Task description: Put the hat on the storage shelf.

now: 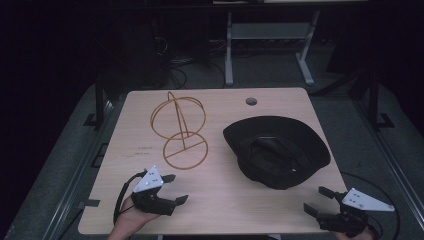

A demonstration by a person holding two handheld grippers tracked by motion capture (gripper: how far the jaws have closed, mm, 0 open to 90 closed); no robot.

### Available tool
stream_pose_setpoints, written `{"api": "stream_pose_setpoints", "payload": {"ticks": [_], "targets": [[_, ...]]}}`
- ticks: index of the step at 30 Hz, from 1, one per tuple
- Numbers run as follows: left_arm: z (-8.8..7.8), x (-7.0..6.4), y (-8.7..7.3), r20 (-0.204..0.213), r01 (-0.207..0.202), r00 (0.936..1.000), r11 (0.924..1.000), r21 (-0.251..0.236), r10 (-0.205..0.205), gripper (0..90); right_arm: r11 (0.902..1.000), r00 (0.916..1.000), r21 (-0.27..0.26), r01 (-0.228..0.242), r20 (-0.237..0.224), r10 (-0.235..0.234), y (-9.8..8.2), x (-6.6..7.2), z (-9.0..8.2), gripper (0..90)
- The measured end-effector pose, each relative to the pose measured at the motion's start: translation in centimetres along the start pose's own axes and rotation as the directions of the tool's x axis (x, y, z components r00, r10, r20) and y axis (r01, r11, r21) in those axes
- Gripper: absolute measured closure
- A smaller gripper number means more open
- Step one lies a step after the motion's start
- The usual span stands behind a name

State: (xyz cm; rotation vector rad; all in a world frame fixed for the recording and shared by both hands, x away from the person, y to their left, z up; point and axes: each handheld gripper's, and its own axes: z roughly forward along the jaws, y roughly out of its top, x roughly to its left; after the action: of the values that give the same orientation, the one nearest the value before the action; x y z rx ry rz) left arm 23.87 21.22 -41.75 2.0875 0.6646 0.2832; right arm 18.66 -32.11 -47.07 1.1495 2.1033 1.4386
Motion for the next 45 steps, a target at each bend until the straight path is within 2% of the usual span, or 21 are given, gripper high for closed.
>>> {"api": "stream_pose_setpoints", "payload": {"ticks": [5,15,19,29,39,45], "targets": [[0.3,-0.3,1.3,0.021,-0.020,0.9996,0.9998,-0.006,0.020,20.1,0.9999,1.0000,-0.011,-0.006,0.004,0.006,-0.1,-0.2,-0.1,14.5],[1.7,-1.4,3.8,0.057,-0.078,0.9953,0.9970,-0.003,0.078,20.2,1.0000,1.0000,0.004,-0.001,-0.002,0.001,-0.1,-0.2,0.0,14.5],[2.4,-2.0,5.1,0.092,-0.089,0.9917,0.9960,-0.012,0.090,20.3,1.0000,1.0000,0.000,0.003,-0.009,-0.003,-0.1,-0.1,0.1,14.6],[4.2,-3.0,8.1,0.127,-0.148,0.9809,0.9890,-0.002,0.147,20.3,1.0000,0.9998,0.004,0.003,-0.018,-0.003,-0.1,-0.1,0.2,14.5],[5.5,-3.6,10.4,0.155,-0.184,0.9709,0.9830,-0.006,0.182,21.8,0.9997,0.9996,0.016,0.020,-0.022,-0.019,0.0,0.1,0.4,14.6],[6.3,-3.9,11.7,0.155,-0.205,0.9666,0.9787,-0.006,0.204,21.1,1.0000,0.9997,0.000,0.008,-0.021,-0.008,-0.1,0.0,0.2,14.6]]}}
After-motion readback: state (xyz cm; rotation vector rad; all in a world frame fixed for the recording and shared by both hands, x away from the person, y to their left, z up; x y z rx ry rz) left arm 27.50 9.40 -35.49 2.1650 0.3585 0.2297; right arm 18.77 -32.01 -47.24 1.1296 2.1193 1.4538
